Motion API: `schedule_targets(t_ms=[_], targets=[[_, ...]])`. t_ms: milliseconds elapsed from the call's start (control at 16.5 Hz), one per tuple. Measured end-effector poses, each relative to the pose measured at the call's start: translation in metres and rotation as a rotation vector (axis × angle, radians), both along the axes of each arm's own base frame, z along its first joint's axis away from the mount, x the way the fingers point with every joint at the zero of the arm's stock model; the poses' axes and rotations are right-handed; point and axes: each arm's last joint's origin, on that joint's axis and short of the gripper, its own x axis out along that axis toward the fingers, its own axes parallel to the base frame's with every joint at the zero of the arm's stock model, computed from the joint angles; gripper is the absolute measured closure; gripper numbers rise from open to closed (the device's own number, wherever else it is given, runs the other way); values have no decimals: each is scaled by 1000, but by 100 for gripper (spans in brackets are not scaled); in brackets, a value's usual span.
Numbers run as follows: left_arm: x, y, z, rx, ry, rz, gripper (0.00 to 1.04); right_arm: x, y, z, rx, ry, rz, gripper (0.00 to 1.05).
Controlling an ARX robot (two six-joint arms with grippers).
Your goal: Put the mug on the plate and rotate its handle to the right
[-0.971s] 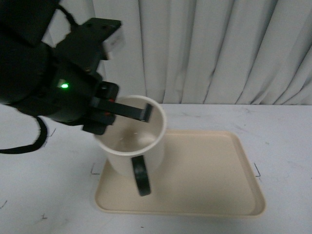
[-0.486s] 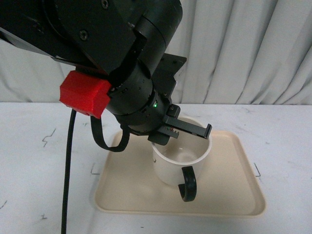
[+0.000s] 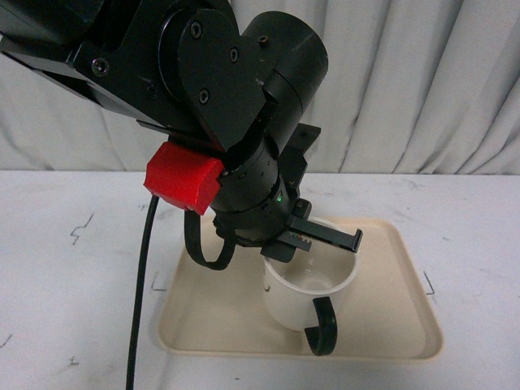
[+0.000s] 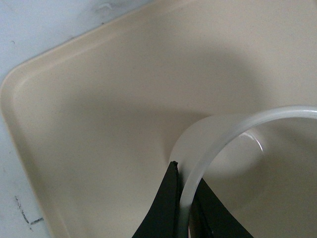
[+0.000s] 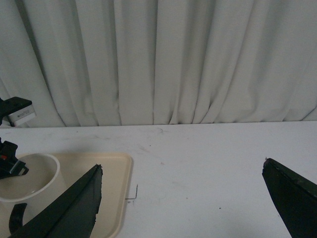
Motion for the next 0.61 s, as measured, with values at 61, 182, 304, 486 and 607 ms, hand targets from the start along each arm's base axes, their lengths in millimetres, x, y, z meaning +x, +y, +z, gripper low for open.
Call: schedule_targets(t_ms=[61,182,304,486,607], targets=[[1,0,0,-2,0,1,102,0,0,0,0,0,0,6],[1,0,-2,0,11,0,102,0,0,0,0,0,0,6],[2,-1,-5,1,18,-2,102,0,0,0,0,0,0,6],[1,-2,-7,1,32,-4,99,0,0,0,0,0,0,6],[2,-2,-5,-4,40,-7,75,0,0,0,0,0,0,6]])
